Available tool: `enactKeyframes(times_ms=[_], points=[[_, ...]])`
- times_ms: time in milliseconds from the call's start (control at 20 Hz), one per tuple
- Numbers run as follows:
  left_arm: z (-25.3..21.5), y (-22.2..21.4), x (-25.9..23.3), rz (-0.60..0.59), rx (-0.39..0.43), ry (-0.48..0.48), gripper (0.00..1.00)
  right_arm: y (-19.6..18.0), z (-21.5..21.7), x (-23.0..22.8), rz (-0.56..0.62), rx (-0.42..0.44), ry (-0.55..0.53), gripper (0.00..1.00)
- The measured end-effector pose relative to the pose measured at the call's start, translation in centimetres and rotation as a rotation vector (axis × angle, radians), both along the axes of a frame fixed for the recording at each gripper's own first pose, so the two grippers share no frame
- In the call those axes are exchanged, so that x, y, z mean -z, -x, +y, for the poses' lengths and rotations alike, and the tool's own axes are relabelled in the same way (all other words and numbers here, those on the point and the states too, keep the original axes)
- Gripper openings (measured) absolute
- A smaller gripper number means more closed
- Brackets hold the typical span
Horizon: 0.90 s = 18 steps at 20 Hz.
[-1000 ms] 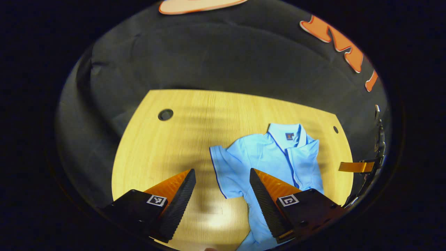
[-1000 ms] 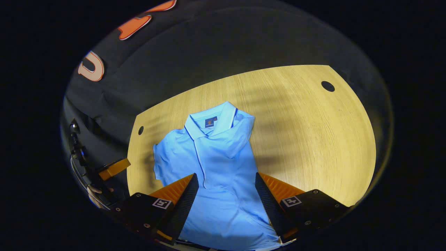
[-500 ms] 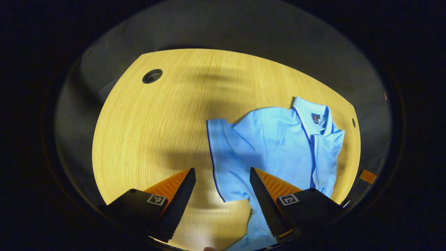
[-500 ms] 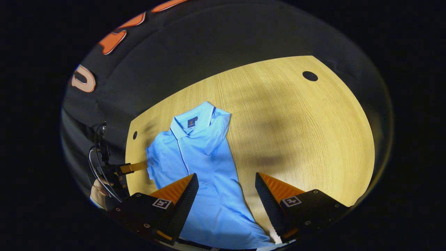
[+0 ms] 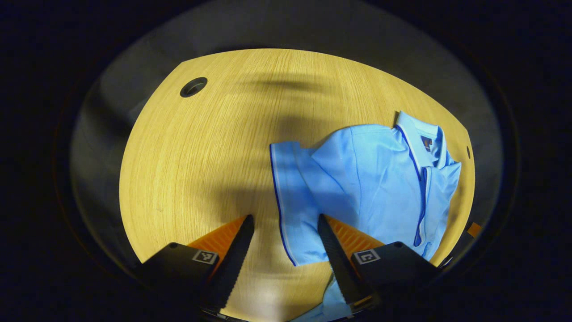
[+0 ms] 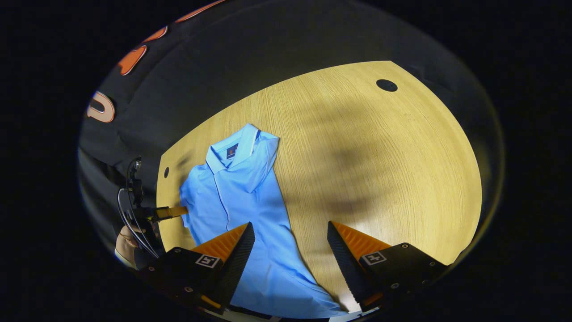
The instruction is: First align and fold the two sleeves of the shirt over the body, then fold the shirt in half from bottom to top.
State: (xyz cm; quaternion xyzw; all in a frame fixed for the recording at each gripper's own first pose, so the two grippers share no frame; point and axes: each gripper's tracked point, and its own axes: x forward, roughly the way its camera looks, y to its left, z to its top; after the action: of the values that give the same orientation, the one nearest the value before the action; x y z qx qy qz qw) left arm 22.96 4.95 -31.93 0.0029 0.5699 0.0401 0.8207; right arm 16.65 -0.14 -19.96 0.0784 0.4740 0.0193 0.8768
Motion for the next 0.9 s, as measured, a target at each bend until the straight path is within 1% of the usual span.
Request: enactKeyframes(times_ms=[100, 300, 350, 400, 650, 900], points=[[-0.4, 0.1, -0.1, 0.004, -0.002, 0.004, 0.72, -0.1, 0.0, 0.0, -0.002, 0.004, -0.007, 0.99], [-1.3, 0.6, 0.3, 0.028, -0.016, 0.007, 0.14, 0.0, -0.1, 0.0, -0.007, 0.005, -0.001, 0.99], [-1.6, 0.5, 0.5, 0.018, -0.007, 0.012, 0.14, 0.0, 0.0, -0.1, -0.008, 0.005, -0.003, 0.99], [-1.8, 0.5, -0.2, 0.02, 0.0, 0.018, 0.07, 0.0, 0.0, -0.2, -0.01, 0.004, -0.006, 0.99], [-1.7, 0.5, -2.6, -0.034, 0.034, 0.015, 0.07, 0.1, -0.2, -0.7, -0.027, 0.001, -0.001, 0.99], [-3.8, 1.2, -5.5, -0.078, 0.098, 0.008, 0.07, 0.6, -0.5, -1.3, -0.053, 0.006, -0.012, 0.99]])
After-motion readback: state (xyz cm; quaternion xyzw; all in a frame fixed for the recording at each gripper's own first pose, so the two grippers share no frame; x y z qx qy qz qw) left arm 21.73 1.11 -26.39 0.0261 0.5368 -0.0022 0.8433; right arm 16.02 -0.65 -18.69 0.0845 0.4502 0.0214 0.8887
